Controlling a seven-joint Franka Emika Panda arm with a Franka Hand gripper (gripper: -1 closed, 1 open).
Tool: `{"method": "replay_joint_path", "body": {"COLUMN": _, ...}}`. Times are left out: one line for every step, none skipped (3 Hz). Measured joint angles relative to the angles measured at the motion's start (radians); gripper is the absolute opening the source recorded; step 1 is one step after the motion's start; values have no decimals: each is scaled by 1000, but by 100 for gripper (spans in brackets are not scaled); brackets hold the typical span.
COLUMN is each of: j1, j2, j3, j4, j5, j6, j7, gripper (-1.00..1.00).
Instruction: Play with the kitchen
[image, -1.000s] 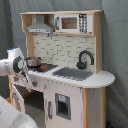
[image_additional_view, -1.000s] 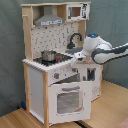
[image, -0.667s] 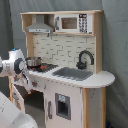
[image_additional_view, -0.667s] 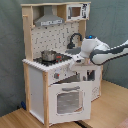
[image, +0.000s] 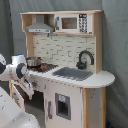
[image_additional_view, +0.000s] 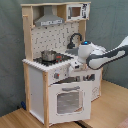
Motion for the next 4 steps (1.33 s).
{"method": "replay_joint_path", "body": {"j1": -67, "j2": 0, "j3": 77, "j4": 17, "j5": 1, "j6": 4, "j7": -2, "gripper": 100}}
{"method": "replay_joint_path", "body": {"j1": -135, "j2": 0, "j3": 151, "j4": 27, "j5": 9, "j6": 24, "j7": 3, "gripper": 100}}
{"method": "replay_joint_path", "body": {"j1": -198, "j2": 0, "j3": 224, "j4": 32, "j5": 20, "j6": 51, "j7": 24, "gripper": 100}}
{"method": "replay_joint_path", "body": {"j1": -257, "j2": -1, "j3": 300, "j4": 46, "j5": 29, "j6": 68, "j7": 63, "gripper": 100}}
